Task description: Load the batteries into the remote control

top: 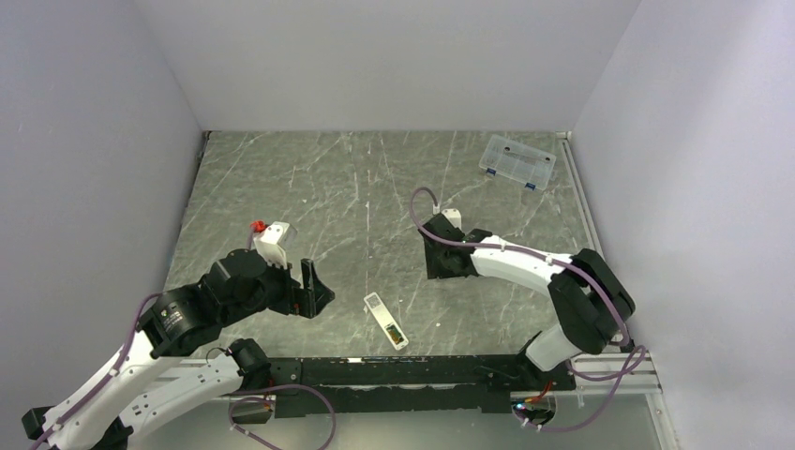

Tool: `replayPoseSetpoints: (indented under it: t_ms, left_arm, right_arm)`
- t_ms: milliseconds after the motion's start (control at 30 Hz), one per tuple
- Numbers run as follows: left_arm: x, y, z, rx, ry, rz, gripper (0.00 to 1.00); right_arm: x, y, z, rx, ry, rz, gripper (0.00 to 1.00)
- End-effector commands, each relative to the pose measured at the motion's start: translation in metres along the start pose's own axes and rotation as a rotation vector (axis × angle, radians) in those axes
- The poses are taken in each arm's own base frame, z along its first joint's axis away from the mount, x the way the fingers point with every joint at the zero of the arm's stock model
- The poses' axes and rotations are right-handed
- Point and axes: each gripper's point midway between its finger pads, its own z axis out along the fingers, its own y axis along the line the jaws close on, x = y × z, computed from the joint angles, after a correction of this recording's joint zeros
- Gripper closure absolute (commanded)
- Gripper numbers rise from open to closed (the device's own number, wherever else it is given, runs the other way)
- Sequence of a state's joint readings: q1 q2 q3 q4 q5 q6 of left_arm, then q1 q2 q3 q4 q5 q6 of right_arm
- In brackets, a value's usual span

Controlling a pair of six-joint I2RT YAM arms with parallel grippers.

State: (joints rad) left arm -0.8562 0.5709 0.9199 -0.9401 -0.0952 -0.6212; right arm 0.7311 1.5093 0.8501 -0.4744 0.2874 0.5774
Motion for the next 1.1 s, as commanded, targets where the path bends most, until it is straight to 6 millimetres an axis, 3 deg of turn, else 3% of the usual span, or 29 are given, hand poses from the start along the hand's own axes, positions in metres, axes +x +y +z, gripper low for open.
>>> replayPoseSetpoints:
  t_ms: [0, 633, 1067]
  left_arm:
    - [-0.008, -0.005, -0.002, 0.025, -0.039, -0.002, 0.01]
    - [-0.008, -0.004, -0.001, 0.015, -0.038, 0.000, 0.01]
    - [-0.008, -0.003, 0.001, 0.006, -0.032, 0.002, 0.00]
  right_arm:
    - [-0.031, 0.003, 0.006, 0.026, -0.075, 0.094, 0.47]
    - [-0.045, 0.005, 0.033, -0.010, -0.046, 0.105, 0.52]
    - [-0.038, 0.003, 0.039, -0.020, -0.021, 0.102, 0.57]
